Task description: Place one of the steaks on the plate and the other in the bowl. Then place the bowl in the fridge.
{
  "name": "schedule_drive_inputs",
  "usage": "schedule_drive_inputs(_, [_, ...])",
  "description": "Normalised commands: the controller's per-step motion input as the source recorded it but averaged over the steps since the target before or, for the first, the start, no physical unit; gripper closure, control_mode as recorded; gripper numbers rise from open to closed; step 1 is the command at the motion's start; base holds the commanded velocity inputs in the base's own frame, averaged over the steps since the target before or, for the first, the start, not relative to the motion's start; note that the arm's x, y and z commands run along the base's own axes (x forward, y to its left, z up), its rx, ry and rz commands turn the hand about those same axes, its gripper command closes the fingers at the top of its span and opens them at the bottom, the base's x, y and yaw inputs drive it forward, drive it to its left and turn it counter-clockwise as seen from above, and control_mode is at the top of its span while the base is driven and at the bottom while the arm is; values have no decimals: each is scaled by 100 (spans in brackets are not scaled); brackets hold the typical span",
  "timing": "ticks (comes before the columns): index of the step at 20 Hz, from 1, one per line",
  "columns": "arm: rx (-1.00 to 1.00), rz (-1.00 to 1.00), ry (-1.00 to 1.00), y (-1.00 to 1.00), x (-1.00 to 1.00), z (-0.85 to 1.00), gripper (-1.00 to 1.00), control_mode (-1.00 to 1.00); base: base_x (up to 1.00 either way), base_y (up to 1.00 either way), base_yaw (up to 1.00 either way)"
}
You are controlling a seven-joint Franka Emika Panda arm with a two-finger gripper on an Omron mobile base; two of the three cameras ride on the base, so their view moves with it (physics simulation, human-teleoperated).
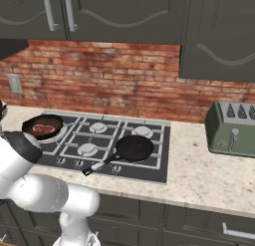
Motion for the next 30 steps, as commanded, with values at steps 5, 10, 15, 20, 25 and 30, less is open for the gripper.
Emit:
schedule_drive_inputs(5, [-9, 0, 1, 43, 15, -30, 100, -100, 0, 0, 0])
schedule_drive_inputs(10, [-4, 0, 1, 43, 10, -17, 100, -100, 0, 0, 0])
schedule_drive_inputs(15, [-2, 0, 0, 40, 1, -7, 100, -100, 0, 0, 0])
schedule_drive_inputs(20, [-3, 0, 0, 42, 15, -8, 100, -100, 0, 0, 0])
schedule_drive_inputs(25, [-3, 0, 1, 41, 39, -14, 100, -100, 0, 0, 0])
schedule_drive_inputs(30, [-3, 0, 0, 48, 24, -5, 100, -100, 0, 0, 0])
